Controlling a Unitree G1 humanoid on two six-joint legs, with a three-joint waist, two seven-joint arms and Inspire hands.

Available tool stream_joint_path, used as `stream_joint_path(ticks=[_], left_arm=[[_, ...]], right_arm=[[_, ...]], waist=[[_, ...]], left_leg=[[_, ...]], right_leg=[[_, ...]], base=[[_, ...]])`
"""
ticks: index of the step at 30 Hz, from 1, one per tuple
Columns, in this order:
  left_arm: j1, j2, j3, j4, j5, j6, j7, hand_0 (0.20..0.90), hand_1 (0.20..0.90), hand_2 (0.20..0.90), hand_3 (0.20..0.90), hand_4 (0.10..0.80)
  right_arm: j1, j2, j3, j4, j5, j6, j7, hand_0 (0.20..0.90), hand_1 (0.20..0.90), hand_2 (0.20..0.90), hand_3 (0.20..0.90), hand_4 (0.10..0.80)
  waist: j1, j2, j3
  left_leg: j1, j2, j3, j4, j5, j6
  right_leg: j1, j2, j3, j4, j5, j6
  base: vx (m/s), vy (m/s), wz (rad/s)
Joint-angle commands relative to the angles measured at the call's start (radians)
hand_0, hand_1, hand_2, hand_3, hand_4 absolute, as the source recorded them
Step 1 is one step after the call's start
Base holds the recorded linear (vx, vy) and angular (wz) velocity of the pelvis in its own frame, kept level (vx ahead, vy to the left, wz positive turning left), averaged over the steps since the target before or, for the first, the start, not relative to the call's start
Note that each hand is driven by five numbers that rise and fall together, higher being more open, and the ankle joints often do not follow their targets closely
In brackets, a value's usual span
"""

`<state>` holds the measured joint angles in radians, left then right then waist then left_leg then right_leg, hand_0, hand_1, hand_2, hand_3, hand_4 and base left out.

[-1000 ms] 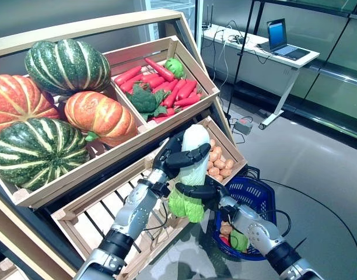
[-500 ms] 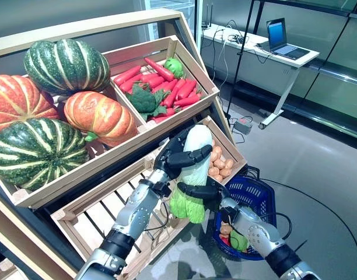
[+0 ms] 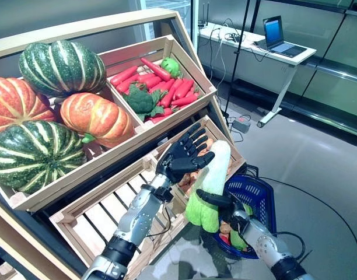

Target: Put vegetables into the basket

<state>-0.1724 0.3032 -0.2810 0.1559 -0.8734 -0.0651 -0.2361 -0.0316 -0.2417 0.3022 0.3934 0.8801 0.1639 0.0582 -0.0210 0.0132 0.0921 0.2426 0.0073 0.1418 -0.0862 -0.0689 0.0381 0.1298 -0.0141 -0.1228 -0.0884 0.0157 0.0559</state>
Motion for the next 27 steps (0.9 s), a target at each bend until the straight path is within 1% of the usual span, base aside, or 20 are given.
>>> stream_joint_path(ticks=[1, 2, 6, 9, 13, 15, 17, 24, 27], left_arm=[[-0.052, 0.001, 0.076, -0.043, 0.004, -0.075, -0.068, 0.900, 0.900, 0.900, 0.900, 0.800], [-0.049, 0.001, 0.078, -0.042, 0.004, -0.075, -0.069, 0.900, 0.900, 0.900, 0.900, 0.800], [-0.014, 0.009, 0.113, -0.025, -0.003, -0.068, -0.076, 0.900, 0.900, 0.900, 0.900, 0.800], [-0.007, 0.008, 0.118, -0.014, -0.001, -0.065, -0.068, 0.900, 0.900, 0.900, 0.900, 0.800], [0.015, 0.008, 0.128, 0.012, 0.035, -0.069, -0.031, 0.900, 0.900, 0.900, 0.900, 0.800], [0.037, 0.008, 0.136, 0.037, 0.050, -0.076, -0.021, 0.900, 0.900, 0.900, 0.900, 0.800], [0.067, 0.012, 0.139, 0.068, 0.068, -0.063, -0.026, 0.900, 0.900, 0.900, 0.900, 0.800], [0.131, 0.030, 0.137, 0.154, 0.088, -0.064, -0.027, 0.900, 0.900, 0.900, 0.900, 0.800], [0.129, 0.038, 0.127, 0.165, 0.087, -0.059, -0.024, 0.900, 0.900, 0.900, 0.900, 0.800]], right_arm=[[-0.056, 0.026, -0.112, -0.014, 0.053, -0.110, 0.012, 0.300, 0.300, 0.300, 0.300, 0.400], [-0.054, 0.025, -0.115, -0.011, 0.053, -0.110, 0.008, 0.300, 0.300, 0.300, 0.300, 0.400], [-0.032, -0.004, -0.198, 0.059, 0.062, -0.132, -0.004, 0.300, 0.300, 0.300, 0.300, 0.400], [-0.034, -0.021, -0.233, 0.085, 0.074, -0.143, -0.005, 0.300, 0.300, 0.300, 0.300, 0.400], [-0.036, -0.031, -0.271, 0.121, 0.062, -0.168, -0.022, 0.300, 0.300, 0.300, 0.300, 0.400], [-0.037, -0.038, -0.287, 0.143, 0.046, -0.175, -0.035, 0.300, 0.300, 0.300, 0.300, 0.400], [-0.045, -0.055, -0.311, 0.194, 0.022, -0.195, -0.045, 0.300, 0.300, 0.300, 0.300, 0.400], [-0.085, -0.107, -0.346, 0.285, -0.049, -0.218, -0.089, 0.300, 0.300, 0.300, 0.300, 0.400], [-0.130, -0.125, -0.341, 0.328, -0.084, -0.238, -0.150, 0.300, 0.300, 0.300, 0.300, 0.400]], waist=[[-0.014, -0.023, -0.038], [-0.014, -0.023, -0.037], [-0.018, -0.025, -0.024], [-0.017, -0.026, -0.017], [-0.011, -0.028, -0.011], [-0.005, -0.030, -0.010], [0.009, -0.032, -0.007], [0.035, -0.038, 0.014], [0.046, -0.034, 0.040]], left_leg=[[-0.059, -0.014, 0.003, -0.001, -0.013, 0.006], [-0.058, -0.014, 0.004, -0.001, -0.013, 0.006], [-0.058, -0.010, 0.008, -0.001, -0.013, 0.004], [-0.058, -0.009, 0.006, -0.001, -0.014, 0.004], [-0.059, -0.009, 0.001, -0.001, -0.015, 0.003], [-0.059, -0.009, -0.001, -0.001, -0.015, 0.001], [-0.059, -0.009, -0.008, -0.001, -0.015, 0.001], [-0.063, -0.008, -0.012, -0.001, -0.009, 0.003], [-0.065, -0.008, -0.010, -0.001, 0.005, 0.006]], right_leg=[[0.037, -0.014, 0.006, 0.001, -0.032, -0.035], [0.037, -0.014, 0.006, 0.001, -0.032, -0.035], [0.037, -0.012, 0.009, 0.001, -0.030, -0.037], [0.037, -0.010, 0.011, 0.001, -0.030, -0.038], [0.036, -0.009, 0.008, 0.001, -0.029, -0.039], [0.037, -0.008, 0.007, 0.001, -0.029, -0.040], [0.038, -0.007, 0.001, 0.001, -0.029, -0.041], [0.035, -0.006, -0.006, 0.001, -0.026, -0.042], [0.028, -0.008, -0.012, 0.018, -0.029, -0.048]], base=[[0.008, -0.004, -0.09], [0.000, 0.000, 0.00], [0.000, 0.000, 0.00], [0.000, 0.000, 0.00], [0.000, 0.000, 0.00], [0.000, 0.000, 0.00], [0.034, -0.028, 0.00], [0.024, -0.016, 0.00], [0.014, -0.007, 0.00]])
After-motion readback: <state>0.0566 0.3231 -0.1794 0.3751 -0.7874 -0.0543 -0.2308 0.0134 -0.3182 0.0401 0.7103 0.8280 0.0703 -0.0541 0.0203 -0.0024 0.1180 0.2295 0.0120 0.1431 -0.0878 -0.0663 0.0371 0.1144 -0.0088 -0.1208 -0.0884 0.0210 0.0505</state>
